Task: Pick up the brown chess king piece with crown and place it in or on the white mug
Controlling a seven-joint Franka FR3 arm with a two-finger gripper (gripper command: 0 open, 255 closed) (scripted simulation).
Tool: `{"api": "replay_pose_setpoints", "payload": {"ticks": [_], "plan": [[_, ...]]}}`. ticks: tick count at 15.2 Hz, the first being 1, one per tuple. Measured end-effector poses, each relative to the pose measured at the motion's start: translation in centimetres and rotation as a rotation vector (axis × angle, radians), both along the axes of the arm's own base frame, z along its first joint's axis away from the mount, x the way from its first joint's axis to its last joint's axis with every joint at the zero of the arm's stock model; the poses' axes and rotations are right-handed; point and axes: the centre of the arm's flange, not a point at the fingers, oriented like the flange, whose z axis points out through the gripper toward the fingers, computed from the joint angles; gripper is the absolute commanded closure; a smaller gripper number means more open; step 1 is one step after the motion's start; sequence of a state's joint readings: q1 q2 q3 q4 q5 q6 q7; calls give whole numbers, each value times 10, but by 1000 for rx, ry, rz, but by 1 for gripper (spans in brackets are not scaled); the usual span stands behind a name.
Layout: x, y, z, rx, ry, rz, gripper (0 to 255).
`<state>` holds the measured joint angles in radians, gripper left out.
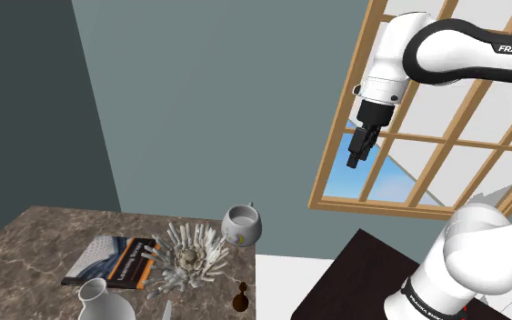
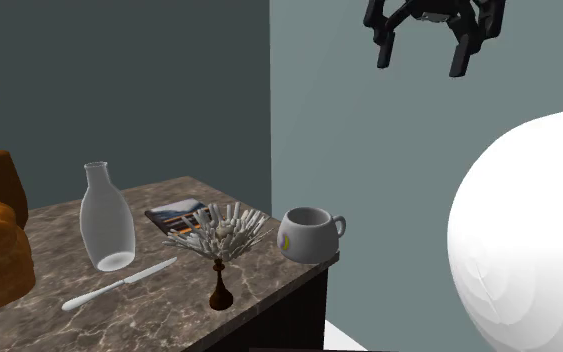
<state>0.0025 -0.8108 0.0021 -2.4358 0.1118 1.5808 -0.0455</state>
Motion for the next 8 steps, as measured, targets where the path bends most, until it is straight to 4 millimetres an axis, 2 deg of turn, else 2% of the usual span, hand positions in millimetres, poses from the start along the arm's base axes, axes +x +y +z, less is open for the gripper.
{"api": "replay_pose_setpoints", "payload": {"ticks": [3,8], "plan": [[5,10,-11,-4,4,3,0],[23,58,-54,-18,17,12,0]]}}
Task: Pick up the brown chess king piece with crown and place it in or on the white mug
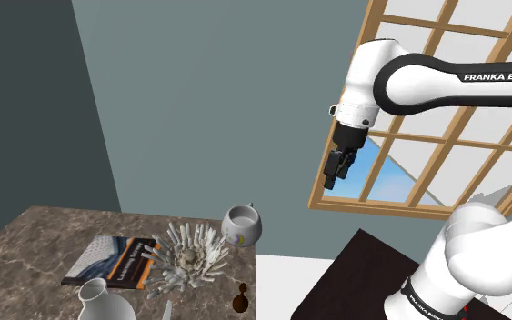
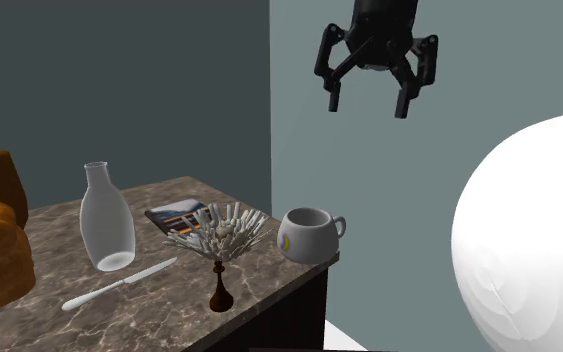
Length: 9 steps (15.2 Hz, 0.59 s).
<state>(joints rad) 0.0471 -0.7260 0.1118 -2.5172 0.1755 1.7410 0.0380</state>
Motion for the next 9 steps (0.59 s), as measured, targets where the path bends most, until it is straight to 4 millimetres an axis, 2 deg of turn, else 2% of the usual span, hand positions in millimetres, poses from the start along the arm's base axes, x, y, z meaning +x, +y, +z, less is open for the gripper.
{"api": "replay_pose_setpoints", "payload": {"ticks": [7,9], "plan": [[29,66,-64,-21,18,13,0],[33,84,-82,-27,24,17,0]]}}
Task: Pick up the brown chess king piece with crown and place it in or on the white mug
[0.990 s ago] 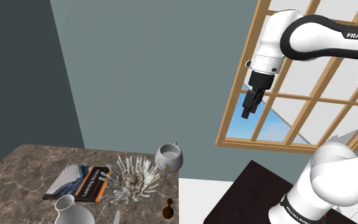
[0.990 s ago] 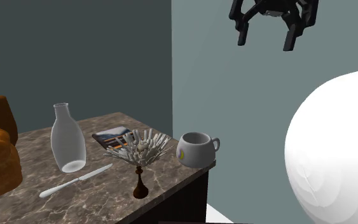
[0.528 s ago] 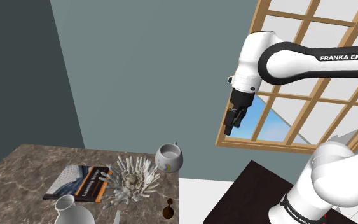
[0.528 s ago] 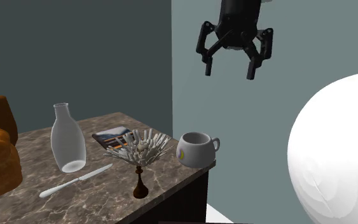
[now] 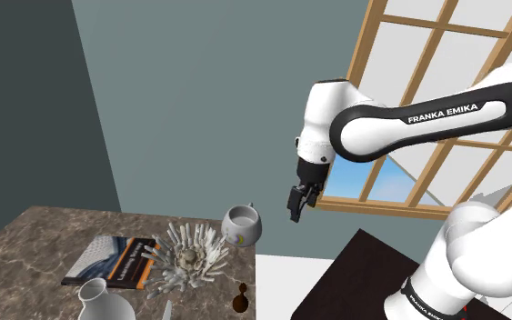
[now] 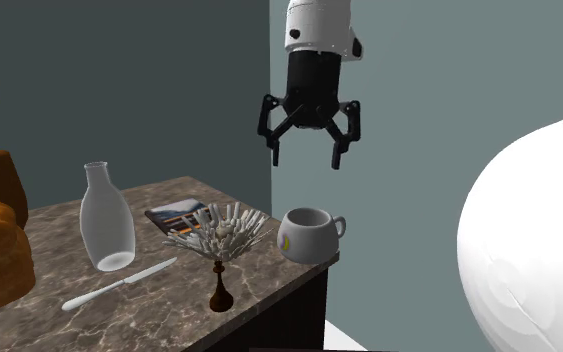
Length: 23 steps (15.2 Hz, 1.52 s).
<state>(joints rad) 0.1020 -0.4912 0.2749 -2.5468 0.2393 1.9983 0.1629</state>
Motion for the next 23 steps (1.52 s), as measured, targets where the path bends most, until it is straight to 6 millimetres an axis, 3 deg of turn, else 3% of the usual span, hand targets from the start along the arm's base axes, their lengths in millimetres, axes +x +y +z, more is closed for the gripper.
{"api": "replay_pose_setpoints", "payload": {"ticks": [17,23], "plan": [[56,155,-162,-49,44,32,0],[55,169,-201,-54,49,35,0]]}}
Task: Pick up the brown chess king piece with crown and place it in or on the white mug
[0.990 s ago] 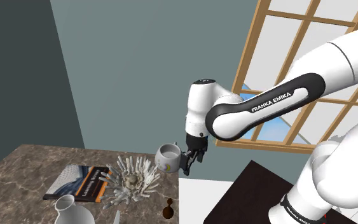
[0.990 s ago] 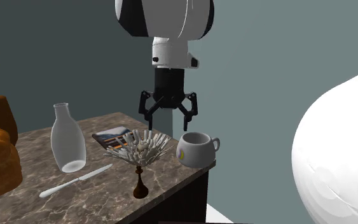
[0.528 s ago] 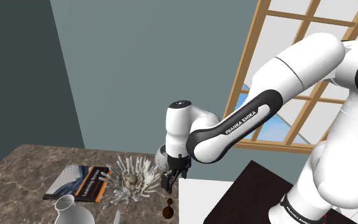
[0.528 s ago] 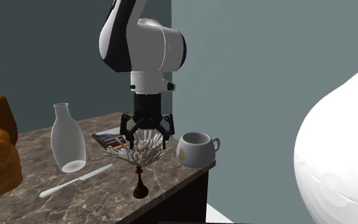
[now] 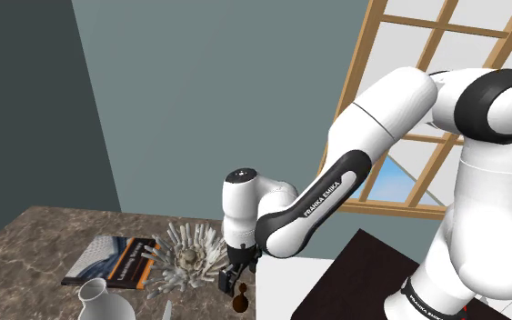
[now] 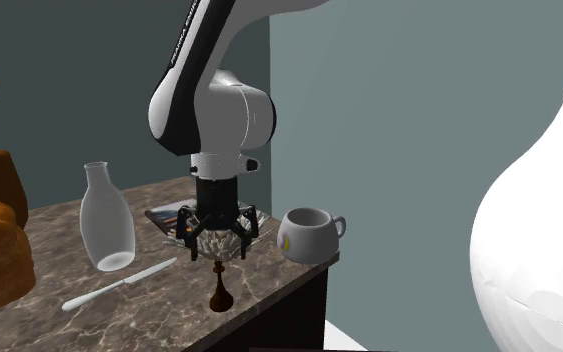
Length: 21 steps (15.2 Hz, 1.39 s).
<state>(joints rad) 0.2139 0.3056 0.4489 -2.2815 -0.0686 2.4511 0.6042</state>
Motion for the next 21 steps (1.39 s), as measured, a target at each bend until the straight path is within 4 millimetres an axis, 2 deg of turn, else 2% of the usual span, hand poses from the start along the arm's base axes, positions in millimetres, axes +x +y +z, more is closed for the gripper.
{"api": "replay_pose_setpoints", "payload": {"ticks": [3,9,10,21], "plan": [[-2,0,-15,0,0,0,0],[-3,1,-18,0,0,0,0],[-3,1,-18,0,0,0,255],[-3,1,-15,1,-1,1,255]]}}
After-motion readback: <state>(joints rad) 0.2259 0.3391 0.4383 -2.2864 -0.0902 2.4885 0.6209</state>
